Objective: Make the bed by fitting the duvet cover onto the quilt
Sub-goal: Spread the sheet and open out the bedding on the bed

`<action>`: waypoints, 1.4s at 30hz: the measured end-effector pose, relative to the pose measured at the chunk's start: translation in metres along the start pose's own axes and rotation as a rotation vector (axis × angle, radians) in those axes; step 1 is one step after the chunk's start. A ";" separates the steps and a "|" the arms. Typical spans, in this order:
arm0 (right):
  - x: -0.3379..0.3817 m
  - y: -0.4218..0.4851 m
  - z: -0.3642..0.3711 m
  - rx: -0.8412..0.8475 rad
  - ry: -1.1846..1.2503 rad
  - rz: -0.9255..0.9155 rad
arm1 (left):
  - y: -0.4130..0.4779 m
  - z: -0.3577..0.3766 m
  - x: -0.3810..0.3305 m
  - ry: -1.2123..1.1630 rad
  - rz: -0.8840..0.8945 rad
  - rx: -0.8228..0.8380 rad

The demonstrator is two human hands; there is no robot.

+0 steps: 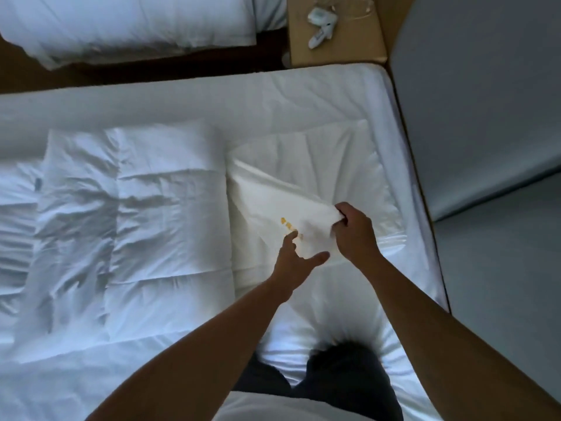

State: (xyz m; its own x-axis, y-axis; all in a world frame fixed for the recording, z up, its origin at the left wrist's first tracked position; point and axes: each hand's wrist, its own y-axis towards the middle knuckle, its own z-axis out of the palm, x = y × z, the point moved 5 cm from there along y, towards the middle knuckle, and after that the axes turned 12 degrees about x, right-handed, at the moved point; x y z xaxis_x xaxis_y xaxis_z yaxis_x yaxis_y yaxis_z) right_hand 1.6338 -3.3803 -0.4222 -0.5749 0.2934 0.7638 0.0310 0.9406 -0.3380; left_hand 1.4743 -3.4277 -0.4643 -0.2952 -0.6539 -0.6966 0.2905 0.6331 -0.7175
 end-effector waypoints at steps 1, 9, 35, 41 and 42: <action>0.007 -0.003 -0.009 0.003 0.001 -0.004 | 0.001 0.005 -0.005 -0.075 -0.001 0.028; 0.081 -0.022 -0.063 -0.064 -0.203 -0.111 | -0.023 0.028 -0.106 0.445 0.406 -0.341; 0.096 -0.008 -0.168 -0.056 -0.050 0.129 | -0.080 -0.111 -0.242 0.444 0.694 -0.304; 0.169 -0.011 -0.118 0.116 -0.289 -0.186 | -0.090 -0.082 -0.261 0.655 0.836 -0.261; 0.178 -0.008 -0.108 0.136 -0.288 -0.206 | -0.091 -0.078 -0.261 0.663 0.851 -0.258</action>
State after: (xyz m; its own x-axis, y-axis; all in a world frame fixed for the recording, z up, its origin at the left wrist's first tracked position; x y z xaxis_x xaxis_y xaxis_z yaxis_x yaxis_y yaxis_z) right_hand 1.6196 -3.3171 -0.2241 -0.7645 0.0219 0.6442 -0.2075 0.9379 -0.2780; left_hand 1.4542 -3.2820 -0.2171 -0.5405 0.3378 -0.7705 0.4546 0.8879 0.0704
